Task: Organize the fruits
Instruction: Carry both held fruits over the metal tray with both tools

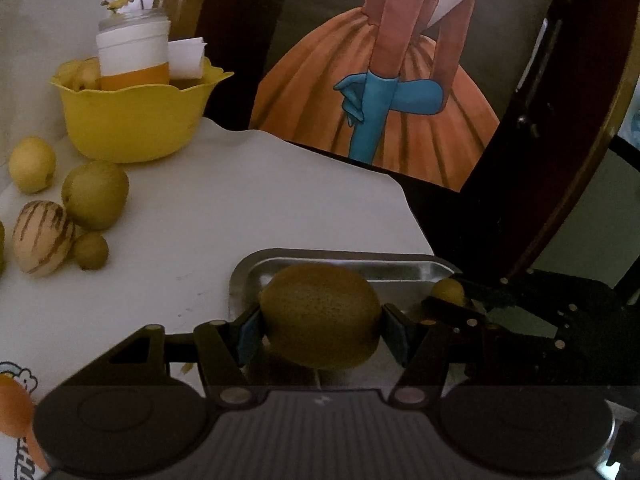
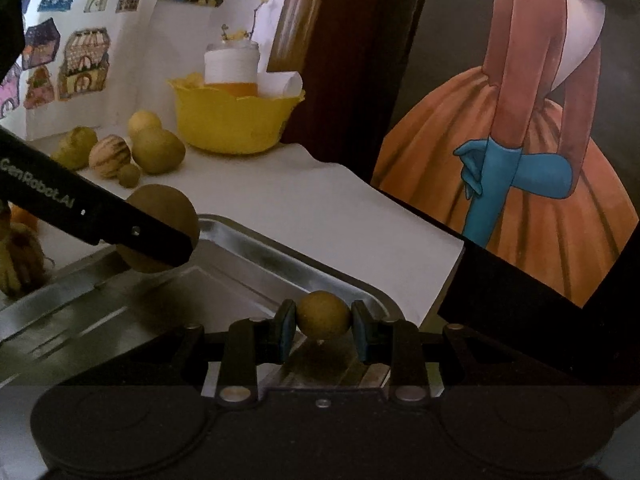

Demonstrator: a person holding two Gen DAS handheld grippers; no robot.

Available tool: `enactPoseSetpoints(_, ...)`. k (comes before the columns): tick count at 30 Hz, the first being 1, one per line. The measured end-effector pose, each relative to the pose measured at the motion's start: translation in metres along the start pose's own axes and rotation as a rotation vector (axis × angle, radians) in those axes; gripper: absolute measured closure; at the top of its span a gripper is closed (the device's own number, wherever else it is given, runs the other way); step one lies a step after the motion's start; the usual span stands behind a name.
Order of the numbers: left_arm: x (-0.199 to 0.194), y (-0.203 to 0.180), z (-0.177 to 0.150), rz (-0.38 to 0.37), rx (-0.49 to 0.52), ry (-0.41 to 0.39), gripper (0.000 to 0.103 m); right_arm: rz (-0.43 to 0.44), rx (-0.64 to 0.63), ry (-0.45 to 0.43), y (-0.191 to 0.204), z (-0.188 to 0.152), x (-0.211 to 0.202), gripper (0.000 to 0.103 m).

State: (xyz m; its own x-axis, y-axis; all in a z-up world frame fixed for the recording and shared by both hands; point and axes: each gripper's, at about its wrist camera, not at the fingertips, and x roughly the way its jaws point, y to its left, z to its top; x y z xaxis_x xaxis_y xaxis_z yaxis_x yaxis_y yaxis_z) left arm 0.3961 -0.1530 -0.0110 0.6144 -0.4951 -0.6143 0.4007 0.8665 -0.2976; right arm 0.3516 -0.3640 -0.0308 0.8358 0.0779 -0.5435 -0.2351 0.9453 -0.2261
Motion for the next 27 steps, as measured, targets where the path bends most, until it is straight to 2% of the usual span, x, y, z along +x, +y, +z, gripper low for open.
enactPoseSetpoints(21, 0.014, 0.001, -0.003, -0.006, 0.012, 0.059, 0.036, -0.010, -0.002, 0.008, 0.004, -0.003, 0.007, 0.071)
enactPoseSetpoints(27, 0.014, 0.002, -0.001, -0.015, 0.006, 0.073, 0.036, -0.024, -0.025, 0.004, 0.005, -0.004, 0.005, 0.067)
